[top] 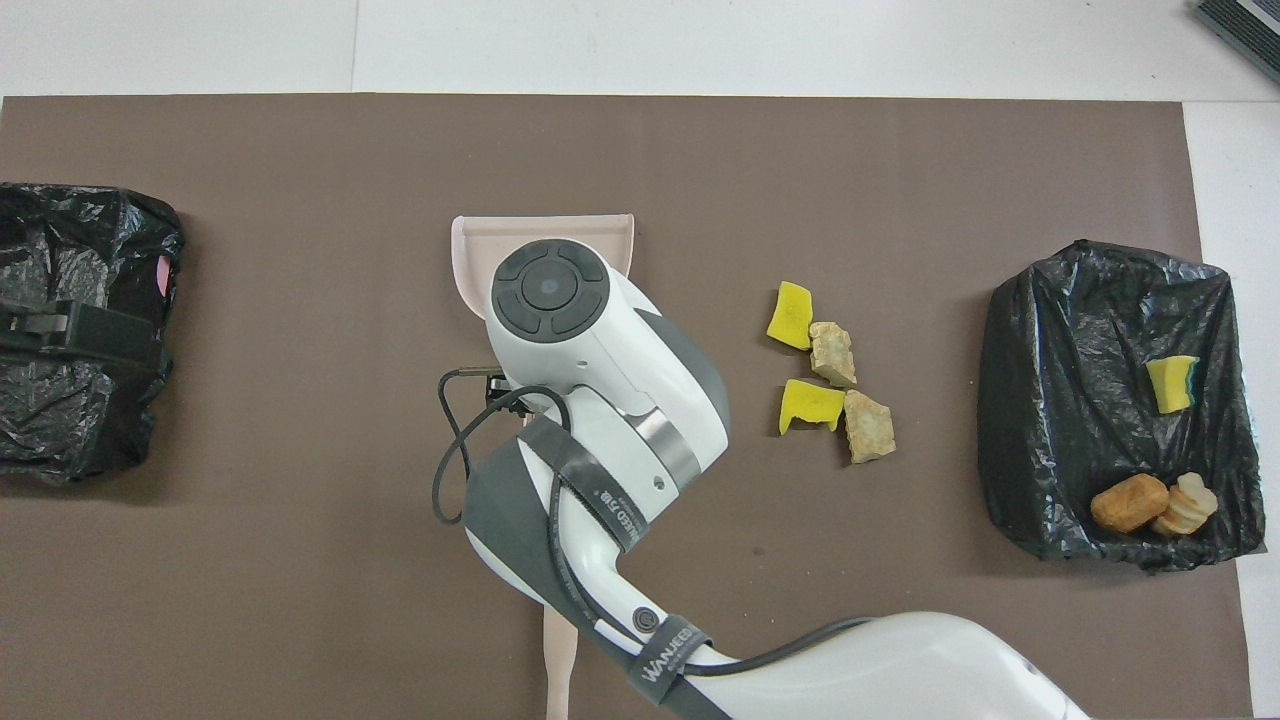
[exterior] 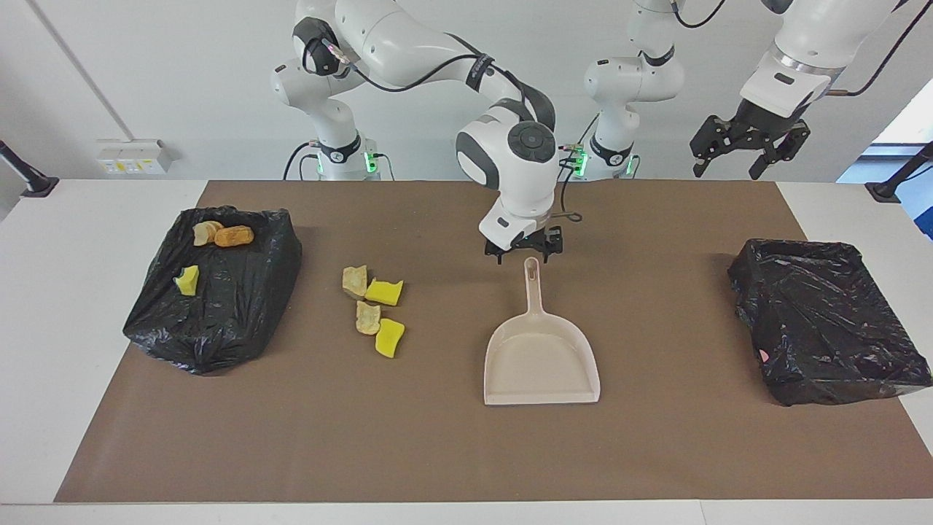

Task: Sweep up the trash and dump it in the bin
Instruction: 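Bring the dustpan back and set it on the mat with the right gripper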

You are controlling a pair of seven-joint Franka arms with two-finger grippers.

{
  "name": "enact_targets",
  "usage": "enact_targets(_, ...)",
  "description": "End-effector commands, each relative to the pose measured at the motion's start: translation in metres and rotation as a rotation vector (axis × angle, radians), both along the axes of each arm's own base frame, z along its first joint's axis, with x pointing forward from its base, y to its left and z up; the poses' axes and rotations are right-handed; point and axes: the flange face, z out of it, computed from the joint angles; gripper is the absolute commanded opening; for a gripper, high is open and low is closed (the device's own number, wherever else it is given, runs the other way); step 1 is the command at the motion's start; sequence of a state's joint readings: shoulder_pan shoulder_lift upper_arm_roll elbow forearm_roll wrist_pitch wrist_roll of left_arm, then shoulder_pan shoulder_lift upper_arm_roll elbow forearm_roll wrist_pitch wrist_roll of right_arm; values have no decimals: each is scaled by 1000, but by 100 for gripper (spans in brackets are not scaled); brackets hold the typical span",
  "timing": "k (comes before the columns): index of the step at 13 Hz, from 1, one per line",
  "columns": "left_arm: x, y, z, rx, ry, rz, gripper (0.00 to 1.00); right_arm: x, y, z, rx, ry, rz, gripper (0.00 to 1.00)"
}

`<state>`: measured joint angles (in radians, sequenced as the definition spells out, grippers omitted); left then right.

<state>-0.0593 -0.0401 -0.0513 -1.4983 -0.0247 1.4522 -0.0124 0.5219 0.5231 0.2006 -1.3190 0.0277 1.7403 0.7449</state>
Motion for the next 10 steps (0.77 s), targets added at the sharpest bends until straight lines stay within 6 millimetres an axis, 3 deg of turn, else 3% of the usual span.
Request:
enact_targets(1,-3,4,5,6,9,14,100,-12,-42,40,4,79,36,100)
enact_targets(3,-2,2,6,5,-2,10,100,-48,-59,71,-18,69,33,100)
enact_targets(5,-2,-2,5,4,-5,5,100,-96,-70,81,-37,97,41,100)
enact_targets(7,-2,-10,4,3,-8,-9,100,-154,-55,67,18,130,10,100)
enact_targets(9,1,-30,-6,0,-23,-45,100,-214,-45,38,28,86,-26,100)
enact_targets(10,2,-45,-11,-2,-35,-67,100,-232,-41,24,27,98,-54,100)
